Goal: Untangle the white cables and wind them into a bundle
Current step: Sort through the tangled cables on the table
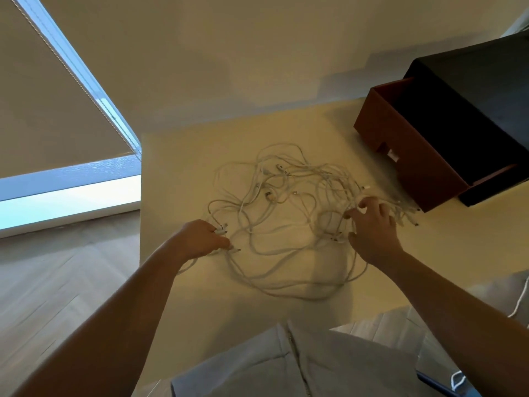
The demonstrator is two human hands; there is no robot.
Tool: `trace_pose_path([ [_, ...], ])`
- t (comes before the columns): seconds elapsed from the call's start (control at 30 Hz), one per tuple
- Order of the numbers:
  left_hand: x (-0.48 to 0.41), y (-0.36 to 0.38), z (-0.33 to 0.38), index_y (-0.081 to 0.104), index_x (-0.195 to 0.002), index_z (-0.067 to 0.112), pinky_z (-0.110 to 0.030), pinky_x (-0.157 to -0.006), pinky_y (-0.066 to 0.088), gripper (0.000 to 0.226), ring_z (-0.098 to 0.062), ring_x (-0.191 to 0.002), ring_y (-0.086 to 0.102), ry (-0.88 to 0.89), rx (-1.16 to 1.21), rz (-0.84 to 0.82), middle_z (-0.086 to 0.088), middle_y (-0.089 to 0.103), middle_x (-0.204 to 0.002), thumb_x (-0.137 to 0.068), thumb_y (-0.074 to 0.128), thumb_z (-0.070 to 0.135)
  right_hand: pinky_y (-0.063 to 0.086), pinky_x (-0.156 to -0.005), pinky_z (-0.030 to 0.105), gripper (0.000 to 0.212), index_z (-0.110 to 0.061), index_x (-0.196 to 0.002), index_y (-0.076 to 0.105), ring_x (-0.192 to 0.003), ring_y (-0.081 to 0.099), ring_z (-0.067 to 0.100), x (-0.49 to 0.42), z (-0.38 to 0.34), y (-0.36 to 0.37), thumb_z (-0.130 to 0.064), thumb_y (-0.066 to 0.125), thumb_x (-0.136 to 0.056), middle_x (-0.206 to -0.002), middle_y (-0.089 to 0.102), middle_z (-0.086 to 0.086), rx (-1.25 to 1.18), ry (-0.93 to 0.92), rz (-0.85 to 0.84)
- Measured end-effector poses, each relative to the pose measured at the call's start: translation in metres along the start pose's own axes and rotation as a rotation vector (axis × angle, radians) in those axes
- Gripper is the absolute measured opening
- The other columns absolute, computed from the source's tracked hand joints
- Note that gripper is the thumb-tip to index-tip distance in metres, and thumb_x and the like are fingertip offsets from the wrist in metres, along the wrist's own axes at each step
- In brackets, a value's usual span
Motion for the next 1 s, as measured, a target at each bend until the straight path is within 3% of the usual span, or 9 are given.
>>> trace_pose_path([
  [0.1,-0.001,0.005,-0.008,0.066,-0.083,0.018,-0.028,-0.07,0.042,0.027,-0.02,-0.086,0.059,-0.002,-0.011,-0.008,-0.004,0.064,-0.085,-0.079,0.073,0.043,0.037,-0.083,0.04,0.024,-0.015,-0.094,0.054,-0.101,0.041,0.03,-0.003,-0.016,0.0,-0.005,0.064,-0.075,-0.109,0.042,0.008,-0.078,-0.083,0.07],
  [0.2,-0.001,0.005,-0.008,0.07,-0.101,0.014,-0.032,-0.081,0.047,0.035,-0.023,-0.098,0.061,0.005,0.021,0.01,-0.006,0.067,-0.1,-0.081,0.072,0.043,0.038,-0.075,0.037,0.028,-0.012,-0.092,0.053,-0.094,0.044,0.031,-0.006,-0.037,0.006,0.004,0.06,-0.069,-0.102,0.046,0.008,-0.164,-0.214,0.013],
  [0.3,0.002,-0.004,-0.005,0.068,-0.084,0.023,-0.027,-0.063,0.041,0.024,-0.017,-0.078,0.058,0.031,0.099,0.077,0.001,0.062,-0.077,-0.08,0.072,0.046,0.041,-0.082,0.039,0.03,-0.015,-0.099,0.058,-0.095,0.045,0.028,-0.005,-0.064,0.016,-0.001,0.058,-0.072,-0.102,0.05,0.005,-0.162,-0.365,-0.113],
  [0.43,0.004,-0.015,-0.003,0.073,-0.086,0.024,-0.026,-0.068,0.041,0.02,-0.014,-0.075,0.058,0.071,0.192,0.151,0.008,0.064,-0.076,-0.076,0.077,0.04,0.041,-0.09,0.037,0.031,-0.022,-0.116,0.057,-0.107,0.042,0.025,-0.002,-0.093,0.03,-0.021,0.059,-0.085,-0.113,0.049,0.003,-0.102,-0.442,-0.305],
  [0.57,0.009,-0.021,-0.002,0.065,-0.069,0.029,-0.024,-0.055,0.034,0.019,-0.009,-0.059,0.05,0.098,0.181,0.192,0.012,0.054,-0.058,-0.081,0.073,0.041,0.041,-0.094,0.038,0.038,-0.027,-0.122,0.055,-0.112,0.041,0.024,0.004,-0.116,0.044,-0.036,0.064,-0.086,-0.12,0.046,0.002,-0.033,-0.515,-0.432],
  [0.7,0.013,-0.026,-0.006,0.06,-0.063,0.023,-0.026,-0.052,0.03,0.029,-0.011,-0.051,0.042,0.091,0.177,0.233,0.006,0.047,-0.05,-0.084,0.069,0.04,0.043,-0.09,0.038,0.038,-0.023,-0.117,0.056,-0.112,0.041,0.026,0.008,-0.122,0.06,-0.034,0.068,-0.083,-0.12,0.044,0.004,0.112,-0.531,-0.446],
  [0.83,0.012,-0.029,-0.013,0.06,-0.064,0.023,-0.026,-0.054,0.032,0.028,-0.013,-0.054,0.045,0.08,0.179,0.221,0.003,0.05,-0.054,-0.084,0.069,0.04,0.041,-0.082,0.036,0.021,-0.017,-0.109,0.056,-0.111,0.043,0.028,0.005,-0.113,0.06,-0.031,0.053,-0.093,-0.117,0.047,0.006,0.167,-0.542,-0.348],
  [1.0,0.006,-0.028,-0.021,0.062,-0.067,0.024,-0.026,-0.056,0.034,0.026,-0.014,-0.058,0.049,0.055,0.128,0.153,0.002,0.054,-0.06,-0.084,0.068,0.043,0.041,-0.075,0.033,0.016,-0.013,-0.102,0.055,-0.101,0.055,0.029,-0.018,-0.085,0.044,-0.027,0.05,-0.096,-0.107,0.058,0.009,-0.094,-0.287,-0.281],
])
Point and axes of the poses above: each hand's wrist, its own x-axis away from the middle knuckle, its own y-axis out of the palm, z = x × y, the point moved 6 cm from there along -x, towards the middle knuckle
